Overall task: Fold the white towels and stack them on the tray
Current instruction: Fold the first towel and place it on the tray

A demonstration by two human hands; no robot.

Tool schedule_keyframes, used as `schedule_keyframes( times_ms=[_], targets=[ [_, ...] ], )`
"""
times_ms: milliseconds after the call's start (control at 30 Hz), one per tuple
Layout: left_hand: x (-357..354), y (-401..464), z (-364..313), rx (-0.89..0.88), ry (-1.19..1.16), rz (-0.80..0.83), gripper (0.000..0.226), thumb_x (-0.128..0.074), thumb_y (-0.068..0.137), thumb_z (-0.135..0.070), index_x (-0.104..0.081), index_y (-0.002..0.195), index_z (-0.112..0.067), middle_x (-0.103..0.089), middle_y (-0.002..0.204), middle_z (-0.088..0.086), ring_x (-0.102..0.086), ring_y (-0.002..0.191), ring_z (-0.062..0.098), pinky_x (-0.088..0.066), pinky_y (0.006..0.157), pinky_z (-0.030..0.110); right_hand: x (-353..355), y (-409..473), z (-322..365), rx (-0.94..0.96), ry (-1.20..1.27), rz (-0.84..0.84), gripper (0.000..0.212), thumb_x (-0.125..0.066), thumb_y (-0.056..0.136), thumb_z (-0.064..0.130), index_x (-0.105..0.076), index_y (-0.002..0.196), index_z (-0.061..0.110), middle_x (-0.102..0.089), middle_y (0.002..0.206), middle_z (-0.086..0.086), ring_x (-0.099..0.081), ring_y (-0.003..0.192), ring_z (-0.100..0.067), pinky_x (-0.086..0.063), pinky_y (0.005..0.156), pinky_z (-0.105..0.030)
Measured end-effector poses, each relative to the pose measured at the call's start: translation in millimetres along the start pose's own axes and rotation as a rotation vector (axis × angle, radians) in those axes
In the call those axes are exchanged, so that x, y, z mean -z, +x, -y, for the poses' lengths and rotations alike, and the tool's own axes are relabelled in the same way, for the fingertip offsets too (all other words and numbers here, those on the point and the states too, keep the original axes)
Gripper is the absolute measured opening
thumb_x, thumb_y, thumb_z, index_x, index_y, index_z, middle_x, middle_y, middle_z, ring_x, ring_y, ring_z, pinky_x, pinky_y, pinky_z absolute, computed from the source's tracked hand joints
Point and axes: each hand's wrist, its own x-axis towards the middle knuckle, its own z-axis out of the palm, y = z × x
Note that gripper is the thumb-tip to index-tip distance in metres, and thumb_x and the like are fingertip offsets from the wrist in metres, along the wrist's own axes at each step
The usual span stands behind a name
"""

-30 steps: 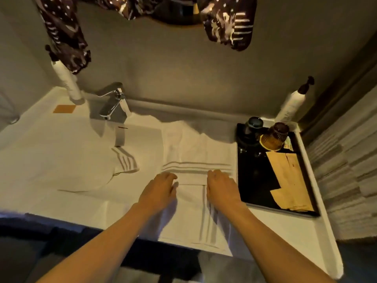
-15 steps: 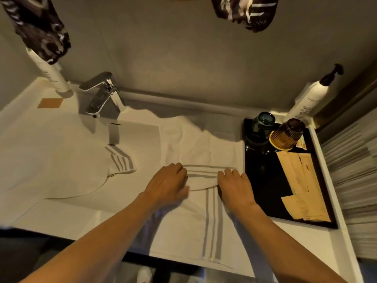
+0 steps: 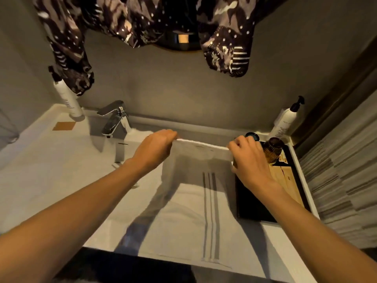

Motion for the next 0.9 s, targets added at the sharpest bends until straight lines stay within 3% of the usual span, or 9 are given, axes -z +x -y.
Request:
schedule_keyframes(
  times_ms=[100,167,267,367,433,533,633,767,900],
  targets=[
    [15.5,-40.7,-5.7,-0.143,0.004,-0.03,0.039,-0.037,0.082,-0.025,-0.07,0.096,-0.011,-0.073,0.095,0.01,-0.07,0.086,0.03,-0.059,0.066,0.041,13.9,-44.4,15.6,0.05,0.095,-0.015,0.028,-0.073,0.072,0.017,-0.061,0.097,0.016,-0.059,0.099,-0.006,-0.051,0.087,-0.026,-0.044,0.072,-0.038],
    [4.7,-100.6,-3.2,-0.164,0.031,0.075,0.029,-0.052,0.079,-0.014,-0.071,0.1,-0.017,-0.074,0.096,0.004,-0.071,0.084,0.026,-0.059,0.064,0.035,4.4,-98.5,37.7,0.137,0.123,0.034,0.019,-0.061,0.073,0.018,-0.06,0.092,0.018,-0.057,0.091,-0.004,-0.051,0.08,-0.025,-0.043,0.067,-0.037],
    [-38.6,-170.6,9.4,-0.174,0.13,0.417,0.046,-0.079,0.061,-0.003,-0.071,0.101,-0.027,-0.073,0.087,-0.006,-0.069,0.075,0.018,-0.053,0.059,0.026,-44.2,-158.2,58.9,0.214,0.144,0.257,0.022,-0.063,0.06,0.019,-0.06,0.082,0.021,-0.058,0.08,-0.002,-0.056,0.069,-0.025,-0.043,0.059,-0.036],
    [-68.6,-194.4,6.2,-0.069,0.108,0.736,0.022,-0.063,0.08,-0.019,-0.064,0.102,-0.024,-0.068,0.096,-0.003,-0.065,0.087,0.021,-0.043,0.066,0.03,-94.4,-184.7,71.4,0.179,0.166,0.431,0.019,-0.07,0.064,0.02,-0.06,0.08,0.022,-0.062,0.079,-0.002,-0.06,0.068,-0.024,-0.041,0.058,-0.034],
    [-78.7,-198.9,4.8,-0.06,0.077,0.695,0.019,-0.051,0.085,-0.027,-0.062,0.099,-0.021,-0.067,0.096,0.0,-0.063,0.088,0.023,-0.043,0.065,0.032,-110.2,-190.1,78.8,0.119,0.24,0.462,0.013,-0.068,0.072,0.018,-0.06,0.082,0.02,-0.064,0.082,-0.004,-0.061,0.072,-0.027,-0.04,0.06,-0.035],
    [-81.1,-203.9,9.3,-0.046,0.017,0.61,0.039,-0.036,0.083,-0.038,-0.064,0.104,-0.021,-0.068,0.1,0.001,-0.064,0.091,0.024,-0.051,0.072,0.038,-113.9,-192.6,81.8,0.046,0.314,0.48,0.013,-0.059,0.081,0.014,-0.063,0.091,0.02,-0.065,0.09,-0.003,-0.06,0.082,-0.027,-0.039,0.067,-0.036],
    [-72.8,-208.8,15.7,-0.016,-0.006,0.58,0.022,-0.051,0.092,-0.028,-0.059,0.112,-0.024,-0.067,0.107,0.0,-0.063,0.094,0.021,-0.052,0.077,0.036,-114.1,-199.0,76.0,-0.019,0.391,0.457,0.017,-0.06,0.081,0.017,-0.064,0.094,0.028,-0.067,0.09,0.003,-0.061,0.082,-0.022,-0.043,0.069,-0.034],
    [-61.9,-214.2,19.9,-0.074,-0.022,0.497,0.026,-0.06,0.091,-0.027,-0.055,0.117,-0.029,-0.068,0.11,-0.002,-0.064,0.096,0.02,-0.055,0.077,0.038,-94.7,-209.6,59.4,-0.007,0.463,0.341,0.024,-0.065,0.079,0.02,-0.054,0.089,0.038,-0.064,0.08,0.009,-0.059,0.074,-0.016,-0.044,0.073,-0.031],
    [-37.9,-224.5,-5.3,-0.145,0.057,0.3,0.03,-0.074,0.083,-0.016,-0.062,0.11,-0.025,-0.072,0.097,0.003,-0.067,0.084,0.025,-0.056,0.064,0.035,-51.4,-221.1,51.0,0.058,0.355,0.232,0.038,-0.077,0.064,0.019,-0.064,0.099,0.026,-0.067,0.087,0.005,-0.061,0.081,-0.019,-0.037,0.082,-0.028]
  ],
)
